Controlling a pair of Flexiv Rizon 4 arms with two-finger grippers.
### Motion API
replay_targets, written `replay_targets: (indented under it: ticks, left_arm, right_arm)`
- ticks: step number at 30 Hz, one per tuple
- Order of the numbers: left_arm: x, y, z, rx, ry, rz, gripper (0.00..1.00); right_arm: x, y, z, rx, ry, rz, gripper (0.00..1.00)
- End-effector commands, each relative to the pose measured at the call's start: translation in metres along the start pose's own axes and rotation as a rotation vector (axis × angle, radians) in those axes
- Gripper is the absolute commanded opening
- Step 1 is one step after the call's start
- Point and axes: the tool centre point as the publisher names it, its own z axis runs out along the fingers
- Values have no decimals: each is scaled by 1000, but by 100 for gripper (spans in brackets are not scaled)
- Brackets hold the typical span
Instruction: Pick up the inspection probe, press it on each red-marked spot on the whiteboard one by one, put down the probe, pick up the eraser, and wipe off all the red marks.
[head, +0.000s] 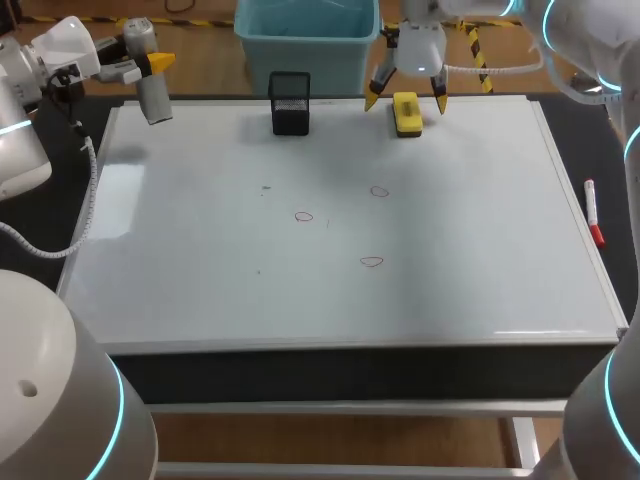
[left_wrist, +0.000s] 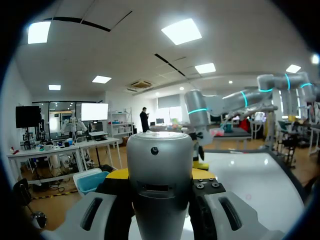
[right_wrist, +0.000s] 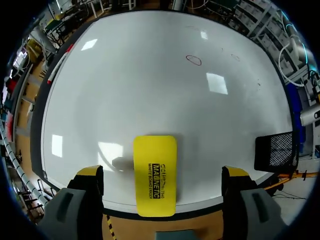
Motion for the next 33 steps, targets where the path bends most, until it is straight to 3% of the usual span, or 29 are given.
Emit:
replay_targets:
  ticks: [1, 8, 9, 14, 15, 16, 18, 19, 20, 33]
  left_arm:
    - [0, 0, 0, 1, -1, 1, 0]
    - [0, 0, 0, 1, -1, 1, 0]
    - [0, 0, 0, 1, -1, 1, 0]
    - [0, 0, 0, 1, -1, 1, 0]
    - [0, 0, 0, 1, -1, 1, 0]
    - [0, 0, 0, 1, -1, 1, 0]
    - [0, 0, 0, 1, -1, 1, 0]
    - [0, 0, 0, 1, -1, 1, 0]
    - [0, 0, 0, 1, -1, 1, 0]
    - [0, 0, 0, 1, -1, 1, 0]
  right_arm:
    - [0, -6, 4, -19, 3, 1, 100]
    - [2, -6, 5, -16, 36, 1, 100]
    - [2, -6, 6, -16, 37, 1, 94]
    - [4, -8, 7, -16, 44, 3, 85]
    - [4, -9, 8, -15, 44, 3, 76]
    - [5, -9, 8, -14, 44, 4, 50]
    - [5, -10, 8, -12, 44, 6, 26]
    - [5, -10, 8, -10, 44, 6, 7]
    - [5, -10, 7, -8, 44, 6, 0]
    - [5, 4, -4, 32, 37, 13, 0]
